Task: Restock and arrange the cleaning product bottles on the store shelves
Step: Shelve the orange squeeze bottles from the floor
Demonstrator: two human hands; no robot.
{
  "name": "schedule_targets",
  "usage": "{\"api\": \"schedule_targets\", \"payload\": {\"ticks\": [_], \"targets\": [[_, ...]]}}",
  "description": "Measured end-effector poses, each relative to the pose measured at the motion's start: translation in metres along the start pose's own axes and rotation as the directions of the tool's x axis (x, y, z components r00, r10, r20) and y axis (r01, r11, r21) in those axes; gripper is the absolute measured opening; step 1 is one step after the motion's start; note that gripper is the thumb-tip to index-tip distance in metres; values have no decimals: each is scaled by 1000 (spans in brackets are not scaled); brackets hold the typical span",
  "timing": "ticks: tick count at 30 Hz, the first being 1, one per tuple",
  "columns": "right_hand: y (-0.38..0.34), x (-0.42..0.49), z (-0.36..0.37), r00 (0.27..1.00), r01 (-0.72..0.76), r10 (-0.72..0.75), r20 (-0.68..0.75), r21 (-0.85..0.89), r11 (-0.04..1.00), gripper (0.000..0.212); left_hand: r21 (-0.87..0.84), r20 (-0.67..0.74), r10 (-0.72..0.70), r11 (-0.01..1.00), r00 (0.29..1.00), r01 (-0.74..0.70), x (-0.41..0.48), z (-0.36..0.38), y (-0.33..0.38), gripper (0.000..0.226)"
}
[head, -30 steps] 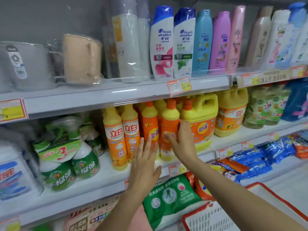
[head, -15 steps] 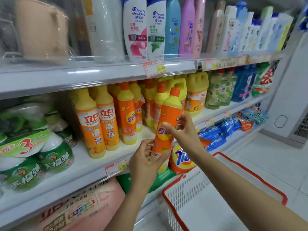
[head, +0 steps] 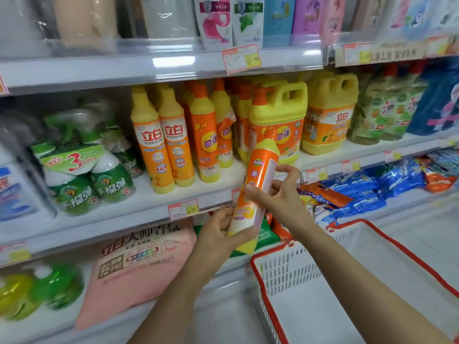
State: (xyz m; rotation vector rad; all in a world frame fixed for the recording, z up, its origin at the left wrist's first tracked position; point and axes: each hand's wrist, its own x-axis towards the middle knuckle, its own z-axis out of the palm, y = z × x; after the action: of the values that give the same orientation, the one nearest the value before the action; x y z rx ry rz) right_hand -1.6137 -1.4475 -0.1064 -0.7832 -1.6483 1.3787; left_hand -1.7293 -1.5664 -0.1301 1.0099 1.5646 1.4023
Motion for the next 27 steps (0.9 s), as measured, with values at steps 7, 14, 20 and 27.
{"api": "schedule_targets", "payload": {"ticks": [7, 14, 20, 27], "targets": [[-5, -2, -17, 974, -93, 96, 207, -25, 995, 65, -247, 84, -163, 952, 983, 179, -16, 11, 16, 61], [-4, -4, -11, 948, -194, 173, 266, 54, 980, 70, -213, 30, -188, 958, 982, 191, -26, 5, 20, 55], [-5, -12, -1, 973, -53, 37, 229, 65, 997, 66, 141, -53, -47, 989, 997, 54, -27, -2, 2, 52], [-1, -21, 8, 878, 13, -45, 476, 71, 997, 48, -75, -7, 83, 994, 997, -83, -28, -19, -7, 40]]}}
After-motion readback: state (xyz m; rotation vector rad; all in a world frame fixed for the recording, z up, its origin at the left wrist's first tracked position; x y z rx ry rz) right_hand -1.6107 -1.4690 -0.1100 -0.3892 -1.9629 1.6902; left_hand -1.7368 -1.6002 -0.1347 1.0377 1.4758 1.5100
